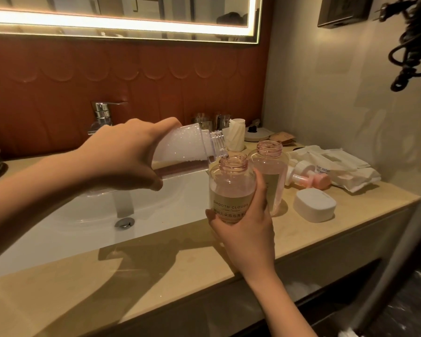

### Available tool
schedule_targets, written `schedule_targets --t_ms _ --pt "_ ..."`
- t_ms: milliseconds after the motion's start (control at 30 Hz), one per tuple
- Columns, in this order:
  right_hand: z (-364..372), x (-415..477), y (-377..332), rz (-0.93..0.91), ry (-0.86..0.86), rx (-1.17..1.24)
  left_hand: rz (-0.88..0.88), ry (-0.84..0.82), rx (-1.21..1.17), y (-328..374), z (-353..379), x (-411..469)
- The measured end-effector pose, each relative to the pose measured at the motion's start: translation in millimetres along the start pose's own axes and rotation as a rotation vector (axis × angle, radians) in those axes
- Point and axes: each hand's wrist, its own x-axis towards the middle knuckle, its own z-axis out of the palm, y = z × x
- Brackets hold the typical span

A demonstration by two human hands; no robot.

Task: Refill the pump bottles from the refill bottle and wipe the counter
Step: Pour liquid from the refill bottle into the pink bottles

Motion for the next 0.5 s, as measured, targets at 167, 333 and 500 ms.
schedule_targets --t_ms 167,333,500 --pt "0.2 0.4 0.1 0.001 -0.001 0.004 -0.002 0.001 0.001 0.6 0.1 -0.1" --pt "0.3 -0.2 0.6 0.004 -0.004 0.001 0.003 -0.005 -0.014 -0.6 1.4 0.2" --pt "0.0 -0.4 0.4 0.003 -0.002 0.002 -0.001 -0.009 0.001 -1.4 0.8 0.4"
